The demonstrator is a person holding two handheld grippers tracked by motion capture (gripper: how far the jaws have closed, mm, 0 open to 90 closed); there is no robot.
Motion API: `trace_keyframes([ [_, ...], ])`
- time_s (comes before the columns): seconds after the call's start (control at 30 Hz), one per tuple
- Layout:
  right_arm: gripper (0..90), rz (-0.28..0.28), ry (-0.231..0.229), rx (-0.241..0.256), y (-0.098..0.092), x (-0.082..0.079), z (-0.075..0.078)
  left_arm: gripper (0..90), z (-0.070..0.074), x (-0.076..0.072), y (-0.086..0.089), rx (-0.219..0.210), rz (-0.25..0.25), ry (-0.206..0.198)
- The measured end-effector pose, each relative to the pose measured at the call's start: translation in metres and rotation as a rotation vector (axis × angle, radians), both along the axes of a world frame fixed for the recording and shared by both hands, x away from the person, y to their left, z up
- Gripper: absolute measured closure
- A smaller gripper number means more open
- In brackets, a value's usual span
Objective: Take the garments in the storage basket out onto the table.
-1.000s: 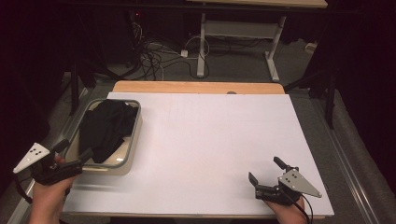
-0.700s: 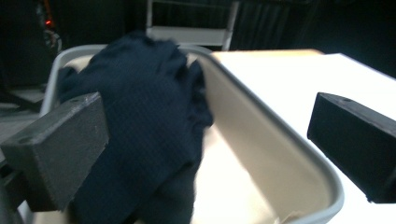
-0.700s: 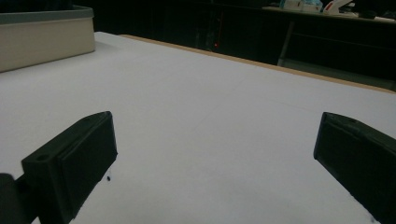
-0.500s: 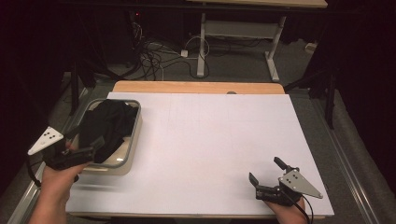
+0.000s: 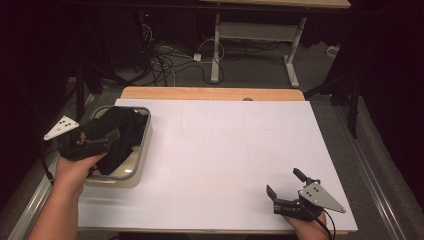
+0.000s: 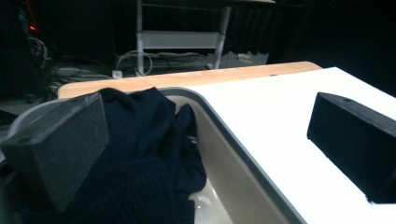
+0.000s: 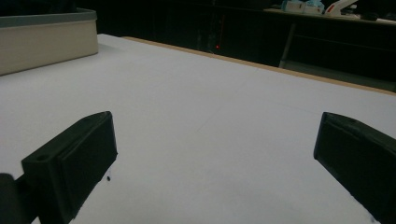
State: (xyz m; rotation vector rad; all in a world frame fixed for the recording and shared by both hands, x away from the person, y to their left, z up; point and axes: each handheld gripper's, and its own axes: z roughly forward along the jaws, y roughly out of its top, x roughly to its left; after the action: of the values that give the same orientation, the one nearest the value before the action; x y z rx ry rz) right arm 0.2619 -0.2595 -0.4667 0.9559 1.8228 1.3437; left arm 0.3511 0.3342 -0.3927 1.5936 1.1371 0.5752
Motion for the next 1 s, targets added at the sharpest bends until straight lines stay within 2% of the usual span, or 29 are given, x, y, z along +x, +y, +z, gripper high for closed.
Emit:
trace_keyframes([
  [0.07,0.0,0.000,0.000,0.001,0.000,0.000,0.000,0.0,0.001,0.007,-0.001,0.001,-0.007,0.014],
  [0.1,0.0,-0.002,0.000,0.003,-0.001,0.000,0.000,0.0,0.001,0.014,-0.001,0.005,-0.019,0.035],
  [0.23,0.0,0.000,0.000,0.002,0.000,0.000,0.000,0.0,0.000,0.025,0.002,0.005,-0.011,0.065],
  [0.3,0.0,0.000,0.004,0.000,0.000,0.000,-0.001,0.0,-0.003,0.034,0.006,0.010,0.004,0.095],
  [0.4,0.0,0.004,0.006,-0.003,0.001,0.000,-0.001,0.0,-0.006,0.047,0.011,0.019,0.022,0.167],
  [0.6,0.0,0.007,0.006,-0.002,0.001,0.000,-0.001,0.0,-0.013,0.067,0.013,0.105,0.058,0.276],
  [0.63,0.0,0.006,0.009,-0.004,0.001,0.000,-0.002,0.0,-0.016,0.074,0.014,0.134,0.064,0.340],
  [0.67,0.0,0.007,0.011,-0.005,0.002,0.000,-0.003,0.0,-0.016,0.074,0.014,0.134,0.064,0.340],
  [0.77,0.0,0.004,0.008,-0.016,0.003,0.000,-0.003,0.0,-0.021,0.082,0.014,0.196,0.088,0.448],
  [0.9,0.0,0.011,0.008,-0.021,0.005,0.000,-0.004,3.0,-0.022,0.087,0.013,0.251,0.108,0.490],
  [0.97,0.0,0.014,0.013,-0.025,0.006,0.000,-0.006,6.5,-0.022,0.090,0.011,0.297,0.119,0.522],
  [1.0,0.0,0.016,0.016,-0.026,0.006,0.001,-0.007,8.9,-0.024,0.091,0.008,0.339,0.127,0.534],
])
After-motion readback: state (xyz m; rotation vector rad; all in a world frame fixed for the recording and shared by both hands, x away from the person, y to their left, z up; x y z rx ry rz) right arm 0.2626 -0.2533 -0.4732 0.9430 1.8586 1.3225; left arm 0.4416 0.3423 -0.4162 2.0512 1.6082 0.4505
